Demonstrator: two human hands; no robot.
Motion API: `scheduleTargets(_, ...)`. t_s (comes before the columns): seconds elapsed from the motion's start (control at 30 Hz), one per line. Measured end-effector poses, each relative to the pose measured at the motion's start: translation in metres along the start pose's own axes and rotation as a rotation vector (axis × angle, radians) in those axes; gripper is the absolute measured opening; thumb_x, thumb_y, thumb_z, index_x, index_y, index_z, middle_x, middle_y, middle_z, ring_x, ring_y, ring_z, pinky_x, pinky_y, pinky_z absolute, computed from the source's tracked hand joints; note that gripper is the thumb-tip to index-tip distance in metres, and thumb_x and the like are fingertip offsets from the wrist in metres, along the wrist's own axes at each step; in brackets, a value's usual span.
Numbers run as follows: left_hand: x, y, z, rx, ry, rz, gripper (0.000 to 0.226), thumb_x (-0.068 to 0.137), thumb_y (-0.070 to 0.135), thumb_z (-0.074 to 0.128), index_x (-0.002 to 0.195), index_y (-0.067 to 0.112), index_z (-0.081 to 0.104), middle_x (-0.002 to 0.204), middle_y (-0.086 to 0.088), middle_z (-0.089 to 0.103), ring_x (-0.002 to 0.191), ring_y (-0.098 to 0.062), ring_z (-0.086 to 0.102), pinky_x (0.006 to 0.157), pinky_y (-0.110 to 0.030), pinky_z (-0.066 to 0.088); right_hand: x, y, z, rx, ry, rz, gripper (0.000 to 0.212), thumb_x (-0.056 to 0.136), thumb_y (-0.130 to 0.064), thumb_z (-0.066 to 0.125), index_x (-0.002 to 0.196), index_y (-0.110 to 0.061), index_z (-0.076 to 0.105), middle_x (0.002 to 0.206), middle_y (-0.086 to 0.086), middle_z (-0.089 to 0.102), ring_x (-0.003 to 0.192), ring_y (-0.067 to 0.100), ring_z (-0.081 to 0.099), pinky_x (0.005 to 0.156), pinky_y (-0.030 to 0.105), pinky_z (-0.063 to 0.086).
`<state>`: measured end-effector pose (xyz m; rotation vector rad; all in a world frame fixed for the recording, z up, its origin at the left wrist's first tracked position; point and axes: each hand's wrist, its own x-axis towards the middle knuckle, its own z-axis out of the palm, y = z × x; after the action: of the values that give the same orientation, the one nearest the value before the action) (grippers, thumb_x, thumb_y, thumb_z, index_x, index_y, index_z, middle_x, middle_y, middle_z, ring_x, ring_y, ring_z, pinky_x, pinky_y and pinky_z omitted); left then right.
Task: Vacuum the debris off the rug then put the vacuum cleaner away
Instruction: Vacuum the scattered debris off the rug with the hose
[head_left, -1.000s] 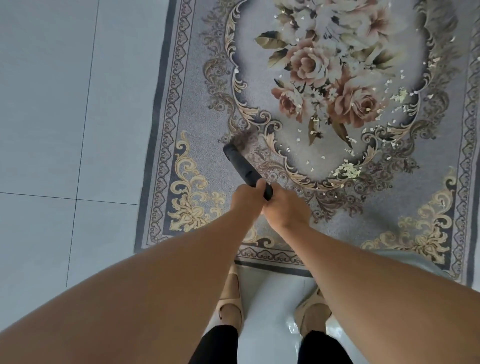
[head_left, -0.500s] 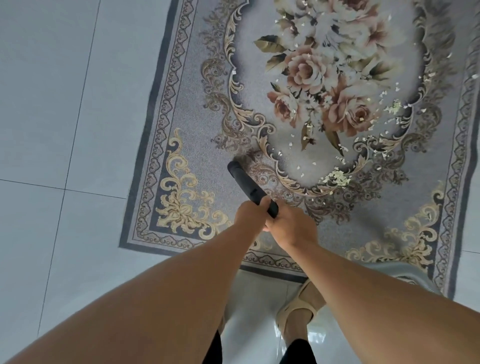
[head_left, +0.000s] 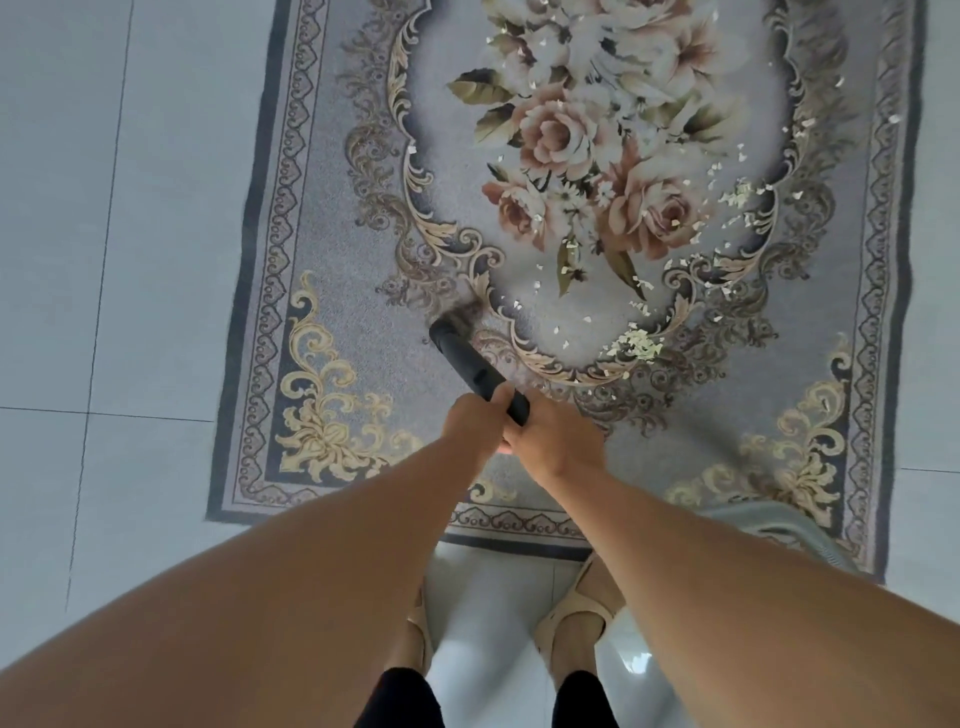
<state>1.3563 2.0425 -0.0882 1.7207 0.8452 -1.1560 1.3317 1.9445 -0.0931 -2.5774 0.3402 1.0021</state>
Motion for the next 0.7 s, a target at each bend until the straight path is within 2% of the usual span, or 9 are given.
scheduleTargets(0.07, -0.003, 0.004, 0.022, 0.003, -0.052, 0.02, 0.047, 0.1, 0.04, 0.044, 0.098, -0.003, 0.061, 0.105, -0.022, 0.07, 0.073, -0.024, 0.065, 0.054, -0.022, 0.044, -0.009, 0.024, -0.006, -0.018, 0.028, 0.041, 0.043, 0.091, -0.063, 0.038, 0.099, -0.023, 0.054, 0.078, -0.001, 0.061, 0.075, 0.024, 0.063, 0.059, 0.029, 0.042)
scheduleTargets(0.13, -0.006, 0.012, 0.043, 0.003, -0.1, 0.077, 0.037, 0.101, 0.036, 0.043, 0.088, 0.003, 0.054, 0.114, -0.024, 0.065, 0.06, -0.015, 0.056, 0.048, -0.019, 0.043, -0.015, 0.044, -0.014, -0.029, 0.028, 0.103, 0.038, 0.093, -0.057, 0.043, 0.103, -0.022, 0.054, 0.078, -0.002, 0.059, 0.072, 0.022, 0.058, 0.06, 0.029, 0.041)
scheduleTargets(0.23, -0.01, 0.024, 0.064, 0.011, -0.088, 0.12, 0.031, 0.101, 0.035, 0.043, 0.092, 0.006, 0.05, 0.117, -0.025, 0.064, 0.056, -0.011, 0.049, 0.043, -0.018, 0.041, -0.014, 0.062, -0.03, -0.038, 0.024, 0.125, 0.033, 0.095, -0.049, 0.044, 0.104, -0.019, 0.054, 0.078, -0.001, 0.057, 0.071, 0.023, 0.055, 0.061, 0.03, 0.04)
scheduleTargets(0.3, -0.008, 0.032, 0.069, -0.003, -0.047, 0.156, 0.035, 0.101, 0.037, 0.041, 0.083, 0.008, 0.052, 0.116, -0.025, 0.064, 0.059, -0.015, 0.05, 0.053, -0.023, 0.045, -0.005, 0.062, -0.04, -0.028, 0.073, 0.099, 0.035, 0.095, -0.051, 0.043, 0.102, -0.019, 0.055, 0.077, -0.001, 0.058, 0.069, 0.024, 0.056, 0.06, 0.03, 0.041)
scheduleTargets(0.4, 0.0, 0.051, 0.064, 0.003, 0.039, 0.182, 0.038, 0.099, 0.042, 0.041, 0.076, 0.013, 0.052, 0.11, -0.024, 0.065, 0.076, -0.023, 0.054, 0.078, -0.038, 0.051, 0.015, 0.054, -0.05, 0.01, 0.102, 0.082, 0.035, 0.096, -0.052, 0.04, 0.097, -0.019, 0.051, 0.07, -0.002, 0.052, 0.068, 0.025, 0.054, 0.058, 0.031, 0.041)
scheduleTargets(0.5, 0.006, 0.065, 0.062, 0.014, 0.056, 0.155, 0.039, 0.1, 0.04, 0.041, 0.076, 0.011, 0.05, 0.089, -0.014, 0.058, 0.063, -0.018, 0.051, 0.063, -0.029, 0.048, 0.026, 0.051, -0.055, 0.025, 0.086, 0.086, 0.034, 0.097, -0.048, 0.04, 0.101, -0.017, 0.053, 0.075, 0.0, 0.054, 0.076, 0.028, 0.062, 0.06, 0.032, 0.042)
scheduleTargets(0.57, 0.005, 0.067, 0.069, 0.062, 0.014, 0.144, 0.039, 0.101, 0.039, 0.039, 0.078, 0.01, 0.05, 0.084, -0.01, 0.055, 0.063, -0.018, 0.051, 0.063, -0.029, 0.048, 0.023, 0.059, -0.055, 0.031, 0.08, 0.106, 0.033, 0.097, -0.046, 0.042, 0.105, -0.017, 0.055, 0.082, 0.002, 0.06, 0.081, 0.028, 0.063, 0.062, 0.033, 0.042)
scheduleTargets(0.63, -0.001, 0.062, 0.083, 0.065, -0.022, 0.134, 0.035, 0.102, 0.038, 0.039, 0.091, 0.007, 0.051, 0.084, -0.01, 0.055, 0.065, -0.018, 0.052, 0.062, -0.029, 0.048, 0.014, 0.072, -0.054, 0.013, 0.069, 0.116, 0.033, 0.096, -0.045, 0.043, 0.107, -0.017, 0.054, 0.088, 0.003, 0.065, 0.077, 0.026, 0.061, 0.061, 0.032, 0.042)
scheduleTargets(0.7, -0.01, 0.055, 0.097, 0.06, -0.036, 0.1, 0.035, 0.101, 0.039, 0.04, 0.091, 0.008, 0.051, 0.079, -0.006, 0.054, 0.063, -0.015, 0.051, 0.056, -0.024, 0.046, 0.004, 0.086, -0.053, 0.001, 0.063, 0.116, 0.032, 0.096, -0.045, 0.044, 0.107, -0.017, 0.054, 0.083, 0.001, 0.062, 0.072, 0.024, 0.057, 0.06, 0.032, 0.041)
